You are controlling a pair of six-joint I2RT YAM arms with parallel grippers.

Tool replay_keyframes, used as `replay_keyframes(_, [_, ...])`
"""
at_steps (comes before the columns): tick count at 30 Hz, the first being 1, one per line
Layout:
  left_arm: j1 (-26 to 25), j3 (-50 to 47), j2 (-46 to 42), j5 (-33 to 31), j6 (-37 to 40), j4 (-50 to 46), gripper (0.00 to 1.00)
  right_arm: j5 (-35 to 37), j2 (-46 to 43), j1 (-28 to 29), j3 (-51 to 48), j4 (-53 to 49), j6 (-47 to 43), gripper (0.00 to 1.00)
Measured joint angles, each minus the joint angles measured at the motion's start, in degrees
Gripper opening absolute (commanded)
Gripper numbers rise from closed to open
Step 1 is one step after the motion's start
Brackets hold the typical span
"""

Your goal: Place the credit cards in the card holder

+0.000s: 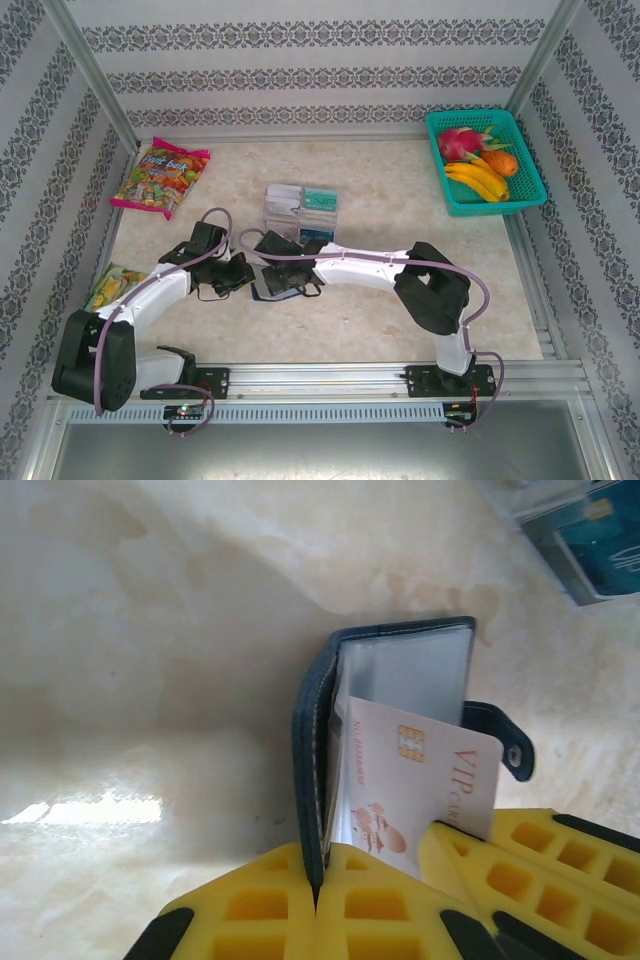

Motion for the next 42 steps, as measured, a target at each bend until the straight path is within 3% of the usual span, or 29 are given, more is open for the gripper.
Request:
replay_keyframes(15, [-0.6,0.4,-1.0,0.4,-1.7,-1.4,0.00,7.5,4.5,3.7,6.8,-4.5,-0.2,0.00])
replay_keyframes(42, [-0.7,1.7,-0.5,0.6,-1.6,-1.5,0.00,9.2,2.5,3.5,7.9,-6.4,-3.2,0.00])
